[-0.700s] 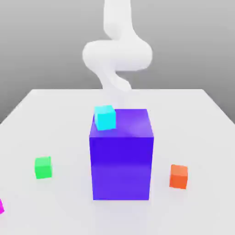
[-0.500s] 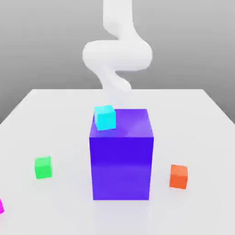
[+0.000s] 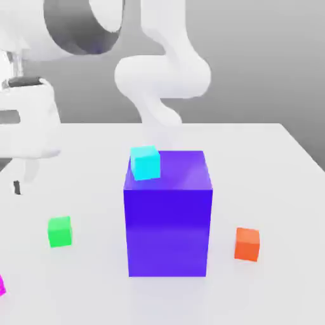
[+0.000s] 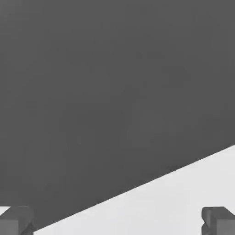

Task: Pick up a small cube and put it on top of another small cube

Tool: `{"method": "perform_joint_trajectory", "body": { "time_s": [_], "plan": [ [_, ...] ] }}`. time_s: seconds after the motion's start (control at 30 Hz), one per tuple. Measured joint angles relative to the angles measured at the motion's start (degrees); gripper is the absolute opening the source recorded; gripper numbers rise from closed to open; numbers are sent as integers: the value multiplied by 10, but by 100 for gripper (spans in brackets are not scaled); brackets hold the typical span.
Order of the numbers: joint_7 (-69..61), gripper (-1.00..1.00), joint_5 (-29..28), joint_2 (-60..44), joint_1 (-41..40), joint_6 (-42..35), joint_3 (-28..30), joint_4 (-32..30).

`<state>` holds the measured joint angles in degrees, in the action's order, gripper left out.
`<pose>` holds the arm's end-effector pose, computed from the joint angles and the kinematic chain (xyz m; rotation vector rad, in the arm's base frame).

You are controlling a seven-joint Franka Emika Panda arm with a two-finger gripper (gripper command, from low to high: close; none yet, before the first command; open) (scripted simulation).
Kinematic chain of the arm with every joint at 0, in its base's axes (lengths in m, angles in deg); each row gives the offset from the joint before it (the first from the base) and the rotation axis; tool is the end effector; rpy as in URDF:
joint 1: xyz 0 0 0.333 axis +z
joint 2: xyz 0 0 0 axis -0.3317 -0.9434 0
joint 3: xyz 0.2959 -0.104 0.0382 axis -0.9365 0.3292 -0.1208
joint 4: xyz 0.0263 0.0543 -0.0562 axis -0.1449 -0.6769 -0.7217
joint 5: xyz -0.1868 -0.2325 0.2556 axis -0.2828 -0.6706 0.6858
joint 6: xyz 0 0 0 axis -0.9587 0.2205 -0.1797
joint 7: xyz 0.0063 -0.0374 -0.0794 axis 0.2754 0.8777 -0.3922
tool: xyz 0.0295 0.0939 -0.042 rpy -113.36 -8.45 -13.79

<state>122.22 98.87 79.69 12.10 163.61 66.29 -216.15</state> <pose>0.4893 -0.2492 0.3631 -2.3757 1.7482 -0.2780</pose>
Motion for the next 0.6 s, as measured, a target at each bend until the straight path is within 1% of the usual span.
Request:
{"method": "perform_joint_trajectory", "body": {
  "time_s": [0.17, 0.33, 0.47, 0.5, 0.6],
  "plan": [
    [-17, 0, 23, -101, -35, 25, 13, 7],
    [-24, 0, 31, -198, -72, 54, 32, 12],
    [-51, 0, 68, -281, -110, 107, -5, 31],
    [-58, -100, 77, -296, -118, 118, -14, 35],
    [-58, -100, 77, -296, -118, 118, -15, 35]
  ]
}}
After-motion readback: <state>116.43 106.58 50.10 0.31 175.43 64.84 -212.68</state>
